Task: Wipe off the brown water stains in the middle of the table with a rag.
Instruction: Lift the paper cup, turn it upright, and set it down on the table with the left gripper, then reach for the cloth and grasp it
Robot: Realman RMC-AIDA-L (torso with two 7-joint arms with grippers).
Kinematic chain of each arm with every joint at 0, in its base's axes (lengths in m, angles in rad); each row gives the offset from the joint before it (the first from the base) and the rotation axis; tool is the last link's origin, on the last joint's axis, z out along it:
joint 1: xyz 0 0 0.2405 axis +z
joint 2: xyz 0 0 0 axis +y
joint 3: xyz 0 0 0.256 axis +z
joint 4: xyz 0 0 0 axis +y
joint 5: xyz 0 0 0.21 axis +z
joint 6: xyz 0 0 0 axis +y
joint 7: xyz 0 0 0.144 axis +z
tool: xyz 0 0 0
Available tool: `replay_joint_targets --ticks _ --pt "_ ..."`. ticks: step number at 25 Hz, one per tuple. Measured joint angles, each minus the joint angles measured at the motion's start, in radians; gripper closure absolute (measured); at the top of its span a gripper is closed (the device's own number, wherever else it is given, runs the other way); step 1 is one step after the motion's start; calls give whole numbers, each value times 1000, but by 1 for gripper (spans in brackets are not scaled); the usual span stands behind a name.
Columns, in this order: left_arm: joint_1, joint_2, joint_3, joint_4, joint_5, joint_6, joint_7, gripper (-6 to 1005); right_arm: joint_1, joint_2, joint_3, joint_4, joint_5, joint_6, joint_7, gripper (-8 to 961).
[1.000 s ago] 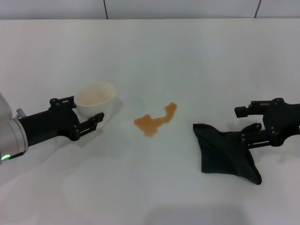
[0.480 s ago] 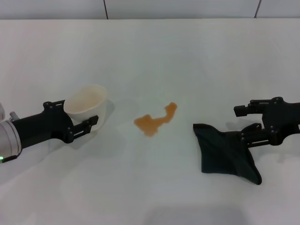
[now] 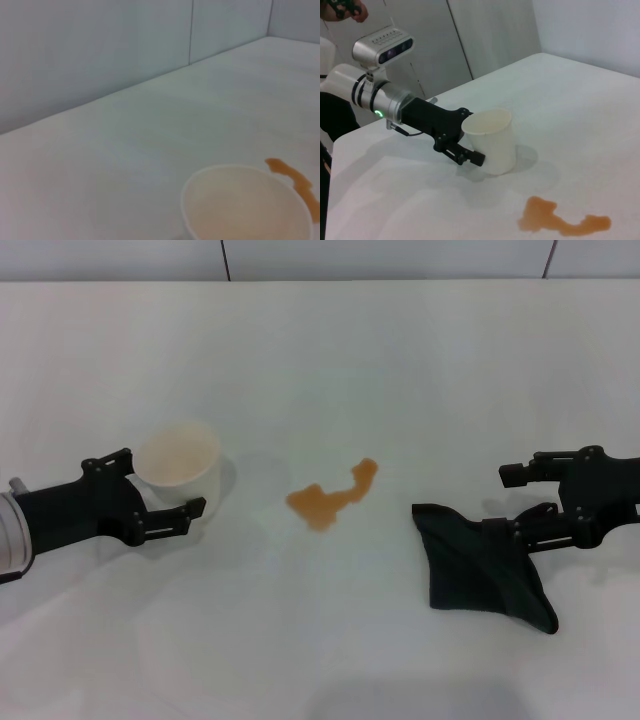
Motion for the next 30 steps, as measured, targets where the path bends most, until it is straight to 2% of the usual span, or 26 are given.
replay_joint_targets --ticks 3,15,21,25,30 --pt "14 0 0 32 2 14 -10 109 0 0 0 2 0 3 0 126" --pt "109 0 56 195 5 51 -86 109 -3 0 0 8 0 5 0 126" --pt "193 -1 58 368 -2 166 -159 109 -5 0 0 13 14 5 -2 126" --pt "212 3 -8 486 -14 276 -212 109 -10 0 0 14 15 5 -4 126" --pt "179 19 -134 546 -17 364 -273 110 -5 0 0 15 23 5 -7 127"
